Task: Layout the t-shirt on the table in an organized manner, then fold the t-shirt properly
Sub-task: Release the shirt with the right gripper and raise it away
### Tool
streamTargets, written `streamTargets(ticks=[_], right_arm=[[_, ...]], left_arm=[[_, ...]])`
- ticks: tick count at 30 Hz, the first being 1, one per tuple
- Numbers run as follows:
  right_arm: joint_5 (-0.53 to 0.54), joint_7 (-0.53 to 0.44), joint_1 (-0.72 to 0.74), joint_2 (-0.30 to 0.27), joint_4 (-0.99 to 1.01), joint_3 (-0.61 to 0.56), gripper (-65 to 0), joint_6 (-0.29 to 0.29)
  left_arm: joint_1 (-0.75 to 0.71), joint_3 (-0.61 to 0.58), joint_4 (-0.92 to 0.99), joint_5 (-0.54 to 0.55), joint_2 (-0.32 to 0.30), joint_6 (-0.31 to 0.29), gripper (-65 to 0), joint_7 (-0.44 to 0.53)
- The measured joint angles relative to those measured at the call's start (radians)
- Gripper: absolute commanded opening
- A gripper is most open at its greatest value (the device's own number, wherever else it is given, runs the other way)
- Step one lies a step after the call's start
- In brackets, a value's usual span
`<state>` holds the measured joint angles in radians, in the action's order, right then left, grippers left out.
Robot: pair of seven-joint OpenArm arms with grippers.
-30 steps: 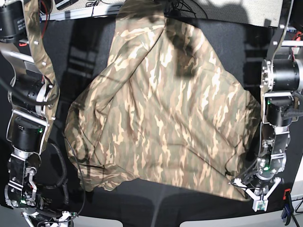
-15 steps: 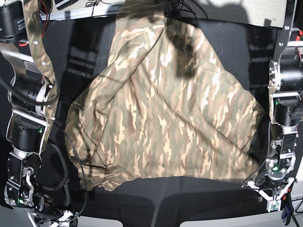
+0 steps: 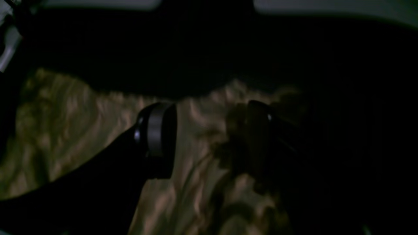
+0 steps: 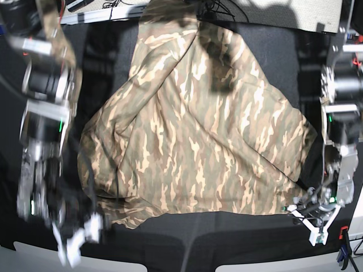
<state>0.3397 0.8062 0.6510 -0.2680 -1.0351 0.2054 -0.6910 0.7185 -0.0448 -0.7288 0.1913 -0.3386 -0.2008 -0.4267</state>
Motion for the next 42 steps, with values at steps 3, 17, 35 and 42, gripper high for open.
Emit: streamTargets(ticks=[3,17,35,42], right_arm=[[0.057,0.064,-0.153,0.0,-0.204,0.001,-32.1,0.004],[0.114,0.301,-0.714,0.247,-0.921,0.167,-32.1,0.121],[0.192,0.156,-0.947,0.421,-0.824,0.431,-32.1,0.066],[0.193,0.135,-0.898,0.421,-0.688,0.431,-32.1,0.07]], left_arm=[[-0.087,-0.001,-0.129,0.029,0.0,-0.005,-42.0,-0.013],[-0.372,-0.002,-0.596,0.022,0.0,-0.006,-42.0,-0.054],[-0.4,-0.002,-0.621,0.023,0.0,-0.006,-42.0,-0.068],[-0.4,-0.002,-0.621,0.023,0.0,-0.006,-42.0,-0.055]])
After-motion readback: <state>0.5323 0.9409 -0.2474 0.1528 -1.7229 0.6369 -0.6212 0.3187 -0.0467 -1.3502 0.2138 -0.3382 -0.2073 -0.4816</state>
